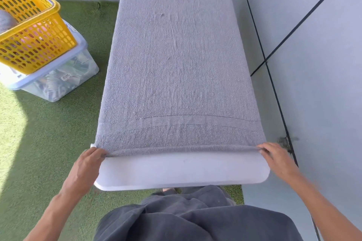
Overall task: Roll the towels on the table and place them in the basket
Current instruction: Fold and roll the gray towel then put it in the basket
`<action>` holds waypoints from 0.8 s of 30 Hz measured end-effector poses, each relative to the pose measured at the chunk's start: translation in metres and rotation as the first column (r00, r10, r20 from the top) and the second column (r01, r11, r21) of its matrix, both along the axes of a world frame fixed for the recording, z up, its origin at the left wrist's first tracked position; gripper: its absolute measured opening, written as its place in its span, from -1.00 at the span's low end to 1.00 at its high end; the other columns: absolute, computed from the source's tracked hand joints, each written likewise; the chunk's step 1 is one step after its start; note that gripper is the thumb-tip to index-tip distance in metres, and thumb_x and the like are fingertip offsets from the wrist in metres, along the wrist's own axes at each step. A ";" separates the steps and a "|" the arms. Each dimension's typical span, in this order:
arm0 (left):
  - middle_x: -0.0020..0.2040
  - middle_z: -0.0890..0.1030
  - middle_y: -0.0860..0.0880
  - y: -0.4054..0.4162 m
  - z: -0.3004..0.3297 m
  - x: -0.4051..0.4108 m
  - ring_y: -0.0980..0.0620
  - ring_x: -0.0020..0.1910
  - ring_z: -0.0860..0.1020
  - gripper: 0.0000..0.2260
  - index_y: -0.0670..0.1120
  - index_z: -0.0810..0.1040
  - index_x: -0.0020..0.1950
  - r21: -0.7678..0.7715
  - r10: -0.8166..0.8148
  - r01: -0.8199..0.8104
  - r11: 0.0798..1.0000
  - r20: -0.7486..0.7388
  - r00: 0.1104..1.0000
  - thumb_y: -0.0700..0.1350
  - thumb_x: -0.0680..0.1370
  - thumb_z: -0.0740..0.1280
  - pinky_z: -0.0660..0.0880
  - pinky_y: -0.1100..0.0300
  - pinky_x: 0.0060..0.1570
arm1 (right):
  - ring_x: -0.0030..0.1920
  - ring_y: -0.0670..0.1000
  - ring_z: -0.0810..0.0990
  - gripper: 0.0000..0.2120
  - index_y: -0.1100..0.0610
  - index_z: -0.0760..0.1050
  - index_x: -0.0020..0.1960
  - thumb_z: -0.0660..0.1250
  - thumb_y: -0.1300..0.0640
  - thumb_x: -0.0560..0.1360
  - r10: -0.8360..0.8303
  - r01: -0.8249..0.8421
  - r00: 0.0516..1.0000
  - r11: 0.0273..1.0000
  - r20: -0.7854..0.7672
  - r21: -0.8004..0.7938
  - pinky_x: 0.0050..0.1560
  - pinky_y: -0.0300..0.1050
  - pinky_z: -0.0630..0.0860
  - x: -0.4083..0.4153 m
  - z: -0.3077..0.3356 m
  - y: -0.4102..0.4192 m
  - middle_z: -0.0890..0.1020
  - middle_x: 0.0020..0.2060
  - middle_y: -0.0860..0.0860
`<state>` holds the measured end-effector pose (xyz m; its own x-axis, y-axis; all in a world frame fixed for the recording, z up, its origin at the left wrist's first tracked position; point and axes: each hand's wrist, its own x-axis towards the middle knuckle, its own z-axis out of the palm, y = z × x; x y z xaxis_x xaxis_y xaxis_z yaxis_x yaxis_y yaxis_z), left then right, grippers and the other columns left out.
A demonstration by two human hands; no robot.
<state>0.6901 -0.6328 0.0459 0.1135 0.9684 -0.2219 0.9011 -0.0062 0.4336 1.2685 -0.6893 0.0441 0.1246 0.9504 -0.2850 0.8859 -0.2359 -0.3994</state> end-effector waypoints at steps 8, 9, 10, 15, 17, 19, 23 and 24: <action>-0.15 0.60 0.01 0.053 0.016 -0.007 0.11 -0.18 0.55 -0.87 -0.02 0.64 -0.18 -0.280 0.120 -0.098 0.955 0.062 0.991 -0.22 0.38 0.53 0.39 0.28 -0.23 | -0.16 0.03 0.59 -0.88 0.05 0.61 -0.19 0.52 0.21 0.37 -0.292 0.267 0.935 0.953 -0.201 -0.142 -0.07 -0.08 0.43 -0.006 0.016 0.035 0.63 -0.25 -0.02; -0.16 0.57 0.00 0.052 0.015 -0.007 0.09 -0.19 0.52 -0.87 -0.03 0.65 -0.21 -0.217 0.103 -0.091 0.972 0.044 0.994 -0.23 0.37 0.54 0.38 0.23 -0.21 | -0.10 0.05 0.54 -0.89 0.03 0.63 -0.20 0.52 0.20 0.37 -0.269 0.264 0.956 0.963 -0.116 -0.057 0.01 -0.04 0.42 -0.008 0.011 0.031 0.57 -0.21 -0.03; -0.16 0.54 -0.01 0.048 0.014 -0.007 0.04 -0.20 0.50 -0.88 -0.06 0.66 -0.21 -0.118 0.072 -0.069 0.991 0.022 0.997 -0.25 0.37 0.53 0.40 0.17 -0.18 | -0.05 0.07 0.47 -0.92 0.01 0.65 -0.18 0.52 0.16 0.38 -0.239 0.238 0.971 0.971 0.012 0.029 0.06 0.00 0.40 -0.011 0.006 0.025 0.51 -0.17 -0.04; -0.05 0.58 -0.18 -0.010 -0.004 0.016 -0.17 -0.12 0.56 -0.81 -0.28 0.63 0.04 0.234 -0.030 0.056 0.971 -0.114 0.993 -0.40 0.44 0.40 0.61 -0.09 -0.13 | 0.03 0.15 0.41 -0.69 0.28 0.62 0.09 0.52 0.20 0.38 -0.075 0.023 0.966 0.978 0.248 0.207 0.17 0.03 0.40 -0.036 -0.011 -0.013 0.51 -0.05 0.08; 0.09 0.52 -0.24 -0.026 -0.011 0.022 -0.24 0.01 0.54 -0.69 -0.31 0.56 0.18 0.251 -0.022 0.060 0.966 -0.153 0.988 -0.38 0.44 0.41 0.60 -0.13 -0.04 | 0.09 0.20 0.42 -0.61 0.31 0.57 0.15 0.52 0.21 0.37 -0.067 0.007 0.962 0.975 0.267 0.220 0.26 0.05 0.35 -0.038 -0.017 -0.019 0.51 0.01 0.11; 0.17 0.47 -0.23 -0.027 -0.016 0.023 -0.25 0.08 0.50 -0.63 -0.31 0.49 0.27 0.241 -0.026 0.065 0.968 -0.162 0.986 -0.36 0.46 0.38 0.57 -0.13 0.00 | 0.09 0.20 0.42 -0.64 0.32 0.56 0.16 0.49 0.26 0.39 -0.082 0.021 0.966 0.971 0.247 0.237 0.23 -0.01 0.32 -0.037 -0.019 -0.016 0.51 0.03 0.12; 0.15 0.47 -0.20 -0.007 -0.017 0.020 -0.23 0.09 0.47 -0.66 -0.27 0.51 0.21 0.227 -0.020 0.058 0.972 -0.169 0.985 -0.43 0.45 0.36 0.59 -0.12 -0.04 | 0.00 0.15 0.42 -0.77 0.30 0.56 0.09 0.37 0.42 0.44 -0.090 0.028 0.973 0.960 0.211 0.279 0.12 -0.05 0.32 -0.034 -0.020 0.001 0.55 -0.04 0.13; 0.13 0.48 -0.20 -0.002 -0.015 0.020 -0.23 0.08 0.47 -0.68 -0.27 0.53 0.17 0.234 -0.023 0.065 0.970 -0.179 0.984 -0.44 0.44 0.37 0.58 -0.11 -0.05 | -0.01 0.15 0.42 -0.78 0.29 0.56 0.07 0.36 0.43 0.44 -0.085 0.023 0.974 0.960 0.212 0.280 0.12 -0.06 0.31 -0.033 -0.019 0.004 0.57 -0.05 0.14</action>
